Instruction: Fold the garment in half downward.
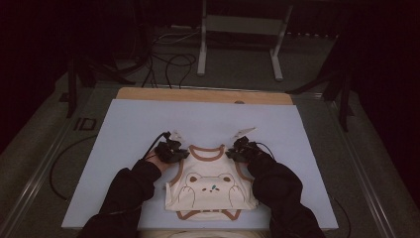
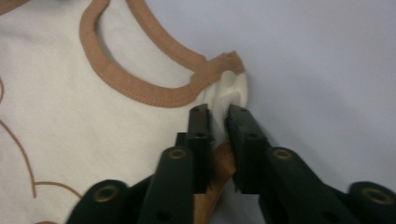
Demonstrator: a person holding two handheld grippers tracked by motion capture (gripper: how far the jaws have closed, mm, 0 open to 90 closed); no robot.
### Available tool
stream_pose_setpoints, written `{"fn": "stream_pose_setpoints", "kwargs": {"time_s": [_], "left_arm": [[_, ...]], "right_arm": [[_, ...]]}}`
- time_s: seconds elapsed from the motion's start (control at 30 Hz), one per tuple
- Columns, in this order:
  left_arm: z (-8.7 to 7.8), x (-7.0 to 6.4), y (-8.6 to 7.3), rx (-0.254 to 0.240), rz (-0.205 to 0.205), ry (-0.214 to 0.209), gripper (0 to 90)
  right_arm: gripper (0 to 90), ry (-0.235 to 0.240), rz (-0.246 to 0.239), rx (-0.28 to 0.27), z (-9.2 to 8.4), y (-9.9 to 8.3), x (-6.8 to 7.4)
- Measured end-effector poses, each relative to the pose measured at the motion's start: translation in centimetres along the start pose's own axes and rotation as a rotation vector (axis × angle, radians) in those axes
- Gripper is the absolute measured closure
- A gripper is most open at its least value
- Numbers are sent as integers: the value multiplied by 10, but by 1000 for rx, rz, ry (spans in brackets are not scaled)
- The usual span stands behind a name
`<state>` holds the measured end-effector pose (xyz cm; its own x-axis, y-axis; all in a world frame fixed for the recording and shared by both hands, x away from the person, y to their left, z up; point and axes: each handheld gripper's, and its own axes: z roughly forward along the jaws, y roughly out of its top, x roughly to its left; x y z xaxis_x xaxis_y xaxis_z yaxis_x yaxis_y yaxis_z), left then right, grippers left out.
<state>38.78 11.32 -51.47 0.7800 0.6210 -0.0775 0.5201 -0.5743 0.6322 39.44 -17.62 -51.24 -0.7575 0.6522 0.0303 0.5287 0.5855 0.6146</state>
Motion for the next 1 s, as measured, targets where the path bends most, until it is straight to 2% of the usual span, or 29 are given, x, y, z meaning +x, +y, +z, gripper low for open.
{"fn": "stream_pose_setpoints", "kwargs": {"time_s": [0.17,0.2,0.53,0.8,0.87,1.0], "left_arm": [[0,0,0,4,9,0,854],[0,0,0,-2,0,-3,855],[-6,2,0,-30,7,-15,859],[-18,1,4,-88,13,-36,859],[-22,0,5,-103,29,-33,858],[-24,0,5,-107,29,-28,859]], "right_arm": [[815,-17,-38,3,0,1,3],[818,-19,-45,0,0,1,4],[821,-24,-31,-21,-4,2,2],[821,-22,-20,-47,-11,5,3],[821,-25,-22,-47,-12,5,3],[821,-24,-14,-59,-15,6,3]]}}
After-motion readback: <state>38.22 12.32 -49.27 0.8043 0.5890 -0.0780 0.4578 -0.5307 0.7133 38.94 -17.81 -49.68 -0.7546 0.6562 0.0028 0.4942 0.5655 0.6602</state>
